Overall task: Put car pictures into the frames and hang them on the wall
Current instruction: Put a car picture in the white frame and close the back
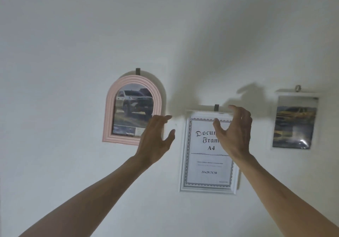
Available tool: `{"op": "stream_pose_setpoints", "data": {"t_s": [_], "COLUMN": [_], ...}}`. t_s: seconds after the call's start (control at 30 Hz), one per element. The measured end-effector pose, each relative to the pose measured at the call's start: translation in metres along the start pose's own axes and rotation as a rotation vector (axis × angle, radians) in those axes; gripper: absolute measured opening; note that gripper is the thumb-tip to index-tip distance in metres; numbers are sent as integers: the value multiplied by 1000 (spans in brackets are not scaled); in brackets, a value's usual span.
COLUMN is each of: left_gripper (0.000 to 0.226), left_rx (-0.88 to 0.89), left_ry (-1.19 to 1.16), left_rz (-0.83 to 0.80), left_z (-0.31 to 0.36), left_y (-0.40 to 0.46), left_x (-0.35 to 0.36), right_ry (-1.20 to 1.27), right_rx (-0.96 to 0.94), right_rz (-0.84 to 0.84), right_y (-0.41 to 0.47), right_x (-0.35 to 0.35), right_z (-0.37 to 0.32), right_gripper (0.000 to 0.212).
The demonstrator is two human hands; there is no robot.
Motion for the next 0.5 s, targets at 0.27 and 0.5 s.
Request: {"op": "stream_pose_setpoints", "data": {"t_s": [0.27, 0.5], "left_gripper": [55, 18], "left_rx": [-539, -729], "left_ry": [-180, -310], "left_rz": [-123, -65], "left_z": [0, 4], "left_y": [-21, -30], "left_x": [80, 97], "right_ry": [113, 262], "right_rx": [299, 319], "right_rz": [-252, -447], "right_y": [-28, -39], "right_x": [-19, -6], "right_z": [109, 131], "right_gripper": [61, 36]}}
Point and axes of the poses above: each hand's wrist, its own y-axis towards the middle knuckle, its own x-axis out of the palm, z = x × y, the point moved 7 cm from there along y, towards the middle knuckle, and after that the axes turned 5 degrees about x, right-handed, at the moved point
